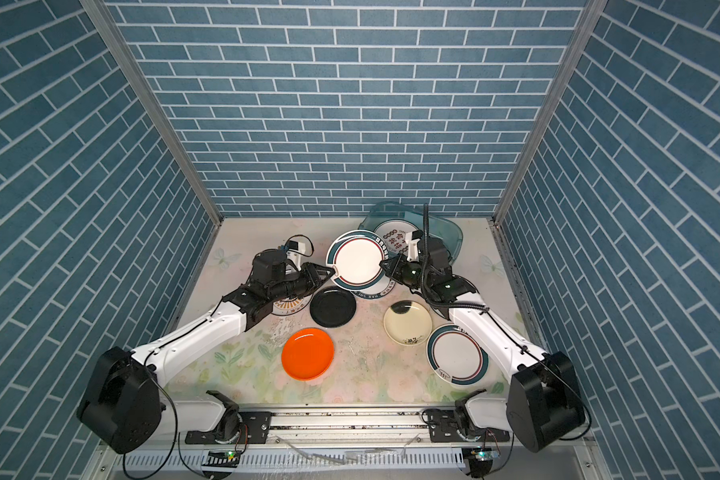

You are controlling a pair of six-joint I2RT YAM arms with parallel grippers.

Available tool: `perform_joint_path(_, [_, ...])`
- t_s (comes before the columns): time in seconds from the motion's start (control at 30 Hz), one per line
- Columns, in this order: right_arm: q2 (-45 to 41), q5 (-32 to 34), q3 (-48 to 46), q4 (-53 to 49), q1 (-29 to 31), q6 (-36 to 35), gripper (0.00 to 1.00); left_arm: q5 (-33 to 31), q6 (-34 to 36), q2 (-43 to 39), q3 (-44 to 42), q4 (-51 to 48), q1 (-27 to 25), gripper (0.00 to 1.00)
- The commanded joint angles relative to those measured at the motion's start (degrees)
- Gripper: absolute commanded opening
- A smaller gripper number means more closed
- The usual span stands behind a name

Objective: Place the plates into the plastic bin on the countertop
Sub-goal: 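Grasp the plate with the right gripper while the left gripper opens and withdraws, then carry the plate into the teal bin with the right gripper and release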

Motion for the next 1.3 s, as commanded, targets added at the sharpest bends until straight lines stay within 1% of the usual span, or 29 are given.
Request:
perform_joint_path(0.0, [0.75, 4.87, 2.46, -1.90, -0.17, -1.52, 0.00, -1.23, 4.55, -2.57, 0.80, -2.39, 0.45, 0.74])
perform_joint_path(0.03, [0.72, 5.85, 2.89, -2.31, -0.26, -1.60, 0.00, -3.05, 5.85, -3.79, 0.98, -4.40, 0.55, 0.87])
perform_joint_path(0.07, [0.93, 6.89, 3.29, -2.80, -0.52, -1.54, 0.00, -4.56, 7.34, -4.96, 1.19, -6.35, 0.55, 0.95])
perform_joint_path(0.1, [1.14, 7.60, 3.63, -3.11, -0.75, -1.54, 0.00, -6.04, 8.70, -5.85, 1.55, -8.14, 0.64, 0.99])
perform_joint_path(0.17, [2.36, 8.31, 4.76, -3.93, -1.88, -1.24, 0.00, -8.96, 11.43, -7.55, 2.58, -12.36, 1.00, 0.99])
perform_joint_path(0.23, [4.02, 6.87, 6.02, -4.65, -3.87, 0.53, 0.00, -11.14, 13.36, -8.94, 2.86, -14.57, 1.45, 1.00])
perform_joint_path(0.33, [6.98, 2.47, 8.78, -4.81, -7.52, 1.80, 0.00, -15.31, 14.23, -12.18, 1.19, -15.43, 1.96, 1.00])
perform_joint_path(0.4, [8.06, 2.08, 10.49, -4.96, -9.29, 1.73, 0.00, -17.98, 14.75, -15.05, -1.05, -14.54, 2.32, 1.00])
perform_joint_path(0.53, [10.08, 3.50, 14.70, -6.34, -12.81, -0.07, 0.00, -22.49, 16.76, -19.83, -3.28, -16.55, 3.42, 1.00])
perform_joint_path(0.63, [12.67, 8.55, 21.53, -13.05, -14.34, -4.21, 0.00, -24.59, 18.52, -21.21, -3.21, -18.67, 3.90, 0.99])
perform_joint_path(0.7, [14.61, 13.53, 26.31, -17.11, -14.69, -6.72, 0.00, -24.91, 19.58, -21.53, -2.92, -19.80, 3.90, 1.00])
perform_joint_path(0.77, [16.85, 16.97, 29.56, -18.12, -15.01, -8.28, 0.00, -25.17, 20.49, -21.66, -2.58, -20.61, 3.97, 1.00])
perform_joint_path(0.9, [23.49, 18.22, 36.93, -21.16, -15.94, -8.56, 0.00, -24.94, 21.76, -21.49, -2.56, -21.03, 4.03, 1.00])
perform_joint_path(1.0, [28.70, 17.96, 41.80, -21.81, -15.95, -8.77, 0.00, -23.92, 22.90, -21.40, -2.86, -19.73, 4.00, 1.00])
perform_joint_path(1.1, [33.68, 16.45, 45.93, -21.97, -16.51, -7.46, 0.00, -20.36, 24.83, -21.14, -3.56, -16.52, 3.97, 1.00])
perform_joint_path(1.17, [36.86, 12.27, 48.02, -21.03, -17.03, -5.64, 0.00, -17.72, 25.46, -20.89, -3.97, -14.31, 4.01, 1.00])
perform_joint_path(1.27, [40.68, 10.85, 50.55, -20.93, -17.23, -4.47, 0.00, -14.34, 26.18, -20.28, -4.31, -11.54, 4.02, 1.00])
